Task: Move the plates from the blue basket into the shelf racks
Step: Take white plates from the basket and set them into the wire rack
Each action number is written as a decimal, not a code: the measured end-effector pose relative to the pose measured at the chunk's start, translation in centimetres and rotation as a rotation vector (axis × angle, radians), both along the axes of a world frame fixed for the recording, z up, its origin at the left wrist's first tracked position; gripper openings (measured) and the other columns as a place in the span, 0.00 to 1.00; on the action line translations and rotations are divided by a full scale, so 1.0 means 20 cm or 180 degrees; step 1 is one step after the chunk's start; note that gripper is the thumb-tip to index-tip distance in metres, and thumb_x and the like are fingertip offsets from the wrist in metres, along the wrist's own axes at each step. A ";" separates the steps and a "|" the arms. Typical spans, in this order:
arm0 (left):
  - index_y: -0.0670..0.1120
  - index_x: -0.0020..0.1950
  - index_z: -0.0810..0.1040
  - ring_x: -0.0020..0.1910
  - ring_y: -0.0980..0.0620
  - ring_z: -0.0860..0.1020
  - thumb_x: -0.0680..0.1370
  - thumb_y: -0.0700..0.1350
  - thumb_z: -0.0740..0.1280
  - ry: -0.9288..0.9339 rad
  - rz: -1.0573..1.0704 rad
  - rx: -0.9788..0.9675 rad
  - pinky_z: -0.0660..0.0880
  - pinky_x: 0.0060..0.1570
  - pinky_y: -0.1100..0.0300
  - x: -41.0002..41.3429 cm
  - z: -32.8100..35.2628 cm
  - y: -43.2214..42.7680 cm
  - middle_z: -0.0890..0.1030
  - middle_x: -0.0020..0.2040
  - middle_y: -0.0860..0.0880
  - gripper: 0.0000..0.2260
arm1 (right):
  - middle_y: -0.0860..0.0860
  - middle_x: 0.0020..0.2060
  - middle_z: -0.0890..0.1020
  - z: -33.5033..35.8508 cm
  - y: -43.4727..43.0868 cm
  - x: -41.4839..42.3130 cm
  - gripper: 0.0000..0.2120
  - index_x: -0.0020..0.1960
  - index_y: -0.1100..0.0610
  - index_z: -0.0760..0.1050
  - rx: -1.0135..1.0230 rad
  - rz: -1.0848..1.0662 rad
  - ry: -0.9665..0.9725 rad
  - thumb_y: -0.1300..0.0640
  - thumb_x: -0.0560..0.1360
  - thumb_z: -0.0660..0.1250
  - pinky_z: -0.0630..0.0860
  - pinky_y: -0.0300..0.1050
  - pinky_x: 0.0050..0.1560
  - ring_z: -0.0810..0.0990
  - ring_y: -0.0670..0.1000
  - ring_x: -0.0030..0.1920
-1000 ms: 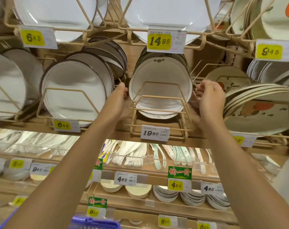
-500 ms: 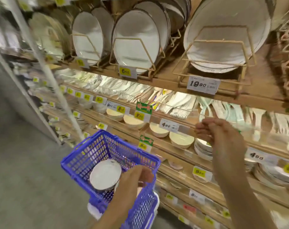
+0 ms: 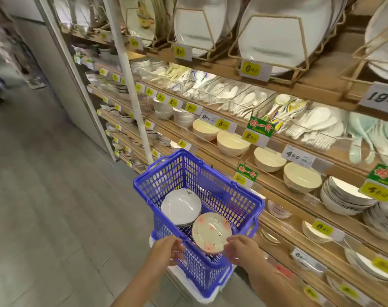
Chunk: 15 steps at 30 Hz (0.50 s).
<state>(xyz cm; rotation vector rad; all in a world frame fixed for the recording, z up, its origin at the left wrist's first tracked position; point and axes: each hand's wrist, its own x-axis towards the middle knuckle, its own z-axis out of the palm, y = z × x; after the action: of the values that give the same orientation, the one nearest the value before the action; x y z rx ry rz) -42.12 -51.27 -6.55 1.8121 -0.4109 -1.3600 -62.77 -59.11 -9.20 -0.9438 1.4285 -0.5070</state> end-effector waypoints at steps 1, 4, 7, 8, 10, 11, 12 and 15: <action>0.41 0.44 0.78 0.32 0.49 0.78 0.79 0.39 0.60 -0.0036 -0.0002 0.0006 0.72 0.32 0.62 0.08 -0.02 0.00 0.83 0.38 0.44 0.09 | 0.56 0.37 0.83 -0.03 0.00 0.05 0.09 0.47 0.59 0.78 -0.0015 -0.0028 0.0086 0.66 0.77 0.59 0.74 0.40 0.35 0.80 0.52 0.35; 0.43 0.43 0.78 0.32 0.50 0.78 0.79 0.39 0.59 -0.0106 -0.0133 0.0010 0.70 0.33 0.61 0.33 -0.07 0.01 0.82 0.35 0.47 0.09 | 0.54 0.37 0.83 -0.08 0.01 0.22 0.09 0.46 0.58 0.78 -0.0038 -0.0158 0.0324 0.64 0.78 0.60 0.71 0.38 0.32 0.80 0.50 0.33; 0.44 0.42 0.77 0.30 0.51 0.77 0.80 0.39 0.58 -0.0189 -0.0240 -0.0038 0.69 0.34 0.61 0.58 -0.11 -0.01 0.82 0.31 0.50 0.11 | 0.56 0.37 0.82 -0.12 0.00 0.39 0.08 0.45 0.58 0.77 0.0010 -0.0321 0.0382 0.64 0.79 0.60 0.71 0.36 0.28 0.80 0.51 0.32; 0.44 0.42 0.78 0.30 0.52 0.77 0.80 0.40 0.57 -0.0240 -0.0277 -0.0079 0.69 0.34 0.61 0.66 -0.11 -0.01 0.82 0.30 0.51 0.11 | 0.56 0.37 0.82 -0.13 -0.01 0.44 0.08 0.45 0.59 0.77 0.0024 -0.0389 0.0356 0.64 0.79 0.60 0.72 0.37 0.28 0.80 0.52 0.32; 0.45 0.41 0.78 0.30 0.52 0.77 0.80 0.40 0.58 -0.0340 -0.0284 -0.0126 0.69 0.34 0.61 0.80 -0.10 -0.02 0.82 0.29 0.52 0.12 | 0.57 0.38 0.81 -0.14 -0.02 0.53 0.07 0.46 0.59 0.76 0.0053 -0.0501 0.0323 0.64 0.79 0.60 0.75 0.41 0.34 0.79 0.54 0.34; 0.45 0.41 0.78 0.30 0.52 0.77 0.80 0.40 0.58 -0.0364 -0.0276 -0.0129 0.69 0.35 0.60 0.87 -0.10 -0.02 0.82 0.31 0.51 0.12 | 0.57 0.38 0.81 -0.14 -0.02 0.57 0.07 0.46 0.60 0.75 0.0066 -0.0541 0.0319 0.64 0.79 0.59 0.75 0.44 0.37 0.79 0.55 0.36; 0.45 0.41 0.78 0.31 0.52 0.77 0.80 0.40 0.58 -0.0376 -0.0287 -0.0134 0.70 0.35 0.60 0.92 -0.10 -0.03 0.82 0.32 0.50 0.12 | 0.57 0.38 0.81 -0.14 -0.02 0.61 0.07 0.46 0.59 0.75 0.0077 -0.0570 0.0313 0.64 0.80 0.59 0.75 0.45 0.38 0.79 0.55 0.36; 0.45 0.40 0.78 0.33 0.50 0.77 0.80 0.39 0.58 -0.0375 -0.0340 -0.0114 0.71 0.35 0.60 1.05 -0.09 -0.08 0.81 0.35 0.47 0.13 | 0.57 0.39 0.81 -0.15 -0.06 0.69 0.07 0.46 0.59 0.75 0.0112 -0.0639 0.0300 0.62 0.80 0.60 0.75 0.45 0.38 0.79 0.55 0.37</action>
<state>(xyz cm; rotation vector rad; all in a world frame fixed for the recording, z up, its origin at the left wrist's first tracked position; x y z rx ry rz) -21.06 -52.85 -8.44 1.8690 -0.5984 -1.3126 -48.98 -60.22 -12.20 -0.8091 1.6225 -0.5899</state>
